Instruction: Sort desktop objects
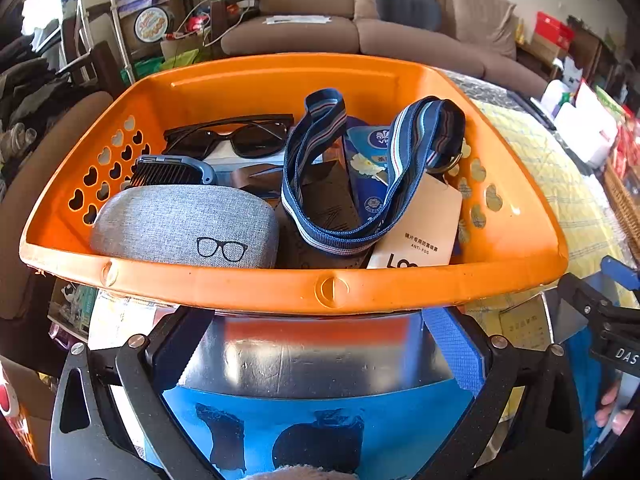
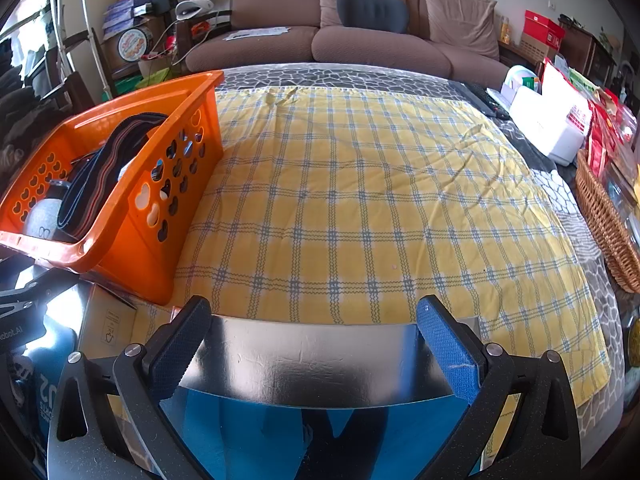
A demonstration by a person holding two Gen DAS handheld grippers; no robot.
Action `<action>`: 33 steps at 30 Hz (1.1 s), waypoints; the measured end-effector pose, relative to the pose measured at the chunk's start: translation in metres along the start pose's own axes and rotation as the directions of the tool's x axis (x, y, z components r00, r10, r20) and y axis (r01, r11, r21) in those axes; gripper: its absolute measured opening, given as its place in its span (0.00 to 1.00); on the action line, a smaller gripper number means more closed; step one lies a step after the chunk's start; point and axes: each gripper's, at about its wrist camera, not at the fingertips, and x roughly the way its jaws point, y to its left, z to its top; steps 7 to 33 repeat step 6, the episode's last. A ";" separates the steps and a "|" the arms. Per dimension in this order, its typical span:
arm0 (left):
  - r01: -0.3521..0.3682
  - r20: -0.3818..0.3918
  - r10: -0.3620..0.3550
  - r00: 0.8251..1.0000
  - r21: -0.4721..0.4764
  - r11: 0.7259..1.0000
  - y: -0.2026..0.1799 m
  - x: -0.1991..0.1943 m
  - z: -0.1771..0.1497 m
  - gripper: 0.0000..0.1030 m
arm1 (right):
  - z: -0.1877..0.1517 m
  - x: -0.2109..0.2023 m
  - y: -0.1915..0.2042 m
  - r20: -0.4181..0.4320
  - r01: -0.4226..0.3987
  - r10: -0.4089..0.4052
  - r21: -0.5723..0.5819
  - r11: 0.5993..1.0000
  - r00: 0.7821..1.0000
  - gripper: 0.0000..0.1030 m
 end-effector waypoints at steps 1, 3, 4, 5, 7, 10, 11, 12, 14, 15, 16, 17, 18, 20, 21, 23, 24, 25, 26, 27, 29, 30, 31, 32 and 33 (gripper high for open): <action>0.000 0.001 0.000 1.000 0.000 1.000 0.000 0.000 0.000 1.00 | 0.000 0.000 0.000 0.000 0.000 0.000 0.000 1.000 1.000 1.00; -0.002 0.002 0.002 1.000 0.001 1.000 -0.001 0.000 -0.001 1.00 | 0.000 0.000 0.000 0.000 0.000 0.000 0.000 1.000 1.000 1.00; -0.003 0.003 0.003 1.000 0.002 1.000 -0.001 -0.001 -0.001 1.00 | 0.000 0.000 0.000 0.000 0.000 0.000 0.000 1.000 1.000 1.00; -0.004 0.003 0.004 1.000 0.002 1.000 -0.002 -0.001 -0.001 1.00 | 0.000 0.000 0.000 0.000 0.000 0.000 0.000 1.000 1.000 1.00; -0.004 0.002 0.004 1.000 0.002 1.000 -0.002 -0.001 -0.001 1.00 | 0.000 0.000 0.000 0.000 0.000 0.000 0.000 1.000 1.000 1.00; -0.004 0.002 0.004 1.000 0.002 1.000 -0.002 -0.001 -0.001 1.00 | 0.000 0.000 0.000 0.000 0.000 0.000 0.000 1.000 1.000 1.00; -0.004 0.002 0.004 1.000 0.002 1.000 -0.002 -0.001 -0.001 1.00 | 0.000 0.000 0.000 0.000 0.000 0.000 0.000 1.000 1.000 1.00; -0.004 0.002 0.004 1.000 0.002 1.000 -0.002 -0.001 -0.001 1.00 | 0.000 0.000 0.000 0.000 0.000 0.000 0.000 1.000 1.000 1.00; -0.004 0.002 0.004 1.000 0.002 1.000 -0.002 -0.001 -0.001 1.00 | 0.000 0.000 0.000 0.000 0.000 0.000 0.000 1.000 1.000 1.00; -0.004 0.002 0.004 1.000 0.002 1.000 -0.002 -0.001 -0.001 1.00 | 0.000 0.000 0.000 0.000 0.000 0.000 0.000 1.000 1.000 1.00; -0.004 0.002 0.004 1.000 0.002 1.000 -0.002 -0.001 -0.001 1.00 | 0.000 0.000 0.000 0.000 0.000 0.000 0.000 1.000 1.000 1.00; -0.004 0.002 0.004 1.000 0.002 1.000 -0.002 -0.001 -0.001 1.00 | 0.000 0.000 0.000 0.000 0.000 0.000 0.000 1.000 1.000 1.00; -0.004 0.002 0.004 1.000 0.002 1.000 -0.002 -0.001 -0.001 1.00 | 0.000 0.000 0.000 0.000 0.000 0.000 0.000 1.000 1.000 1.00; -0.004 0.002 0.004 1.000 0.002 1.000 -0.002 -0.001 -0.001 1.00 | 0.000 0.000 0.000 0.000 0.000 0.000 0.000 1.000 1.000 1.00; -0.004 0.002 0.004 1.000 0.002 1.000 -0.002 -0.001 -0.001 1.00 | 0.000 0.000 0.000 0.000 0.000 0.000 0.000 1.000 1.000 1.00; -0.004 0.002 0.004 1.000 0.002 1.000 -0.002 -0.001 -0.001 1.00 | 0.000 0.000 0.000 0.000 0.000 0.000 0.000 1.000 1.000 1.00; -0.004 0.002 0.004 1.000 0.002 1.000 -0.002 -0.001 -0.001 1.00 | 0.000 0.000 0.000 0.000 0.000 0.000 0.000 1.000 1.000 1.00; -0.004 0.002 0.004 1.000 0.002 1.000 -0.002 -0.001 -0.001 1.00 | 0.000 0.000 0.000 0.000 0.000 0.000 0.000 1.000 1.000 1.00; -0.004 0.002 0.004 1.000 0.002 1.000 -0.002 -0.001 -0.001 1.00 | 0.000 0.000 0.000 0.000 0.000 0.000 0.000 1.000 1.000 1.00; -0.004 0.002 0.004 1.000 0.002 1.000 -0.002 -0.001 -0.001 1.00 | 0.000 0.000 0.000 0.000 0.000 0.000 0.000 1.000 1.000 1.00; -0.004 0.002 0.004 1.000 0.002 1.000 -0.002 -0.001 -0.001 1.00 | 0.000 0.000 0.000 0.000 0.000 0.000 0.000 1.000 1.000 1.00; -0.004 0.002 0.004 1.000 0.002 1.000 -0.002 -0.001 -0.001 1.00 | 0.000 0.000 0.000 0.000 0.000 0.000 0.000 1.000 1.000 1.00; -0.004 0.002 0.004 1.000 0.002 1.000 -0.002 -0.001 -0.001 1.00 | 0.000 0.000 0.000 0.000 0.000 0.000 0.000 1.000 1.000 1.00; -0.004 0.002 0.004 1.000 0.002 1.000 -0.002 -0.001 -0.001 1.00 | 0.000 0.000 0.000 0.000 0.000 0.000 0.000 1.000 1.000 1.00; -0.004 0.002 0.004 1.000 0.002 1.000 -0.002 -0.001 -0.001 1.00 | 0.000 0.000 0.000 0.000 0.000 0.000 0.000 1.000 1.000 1.00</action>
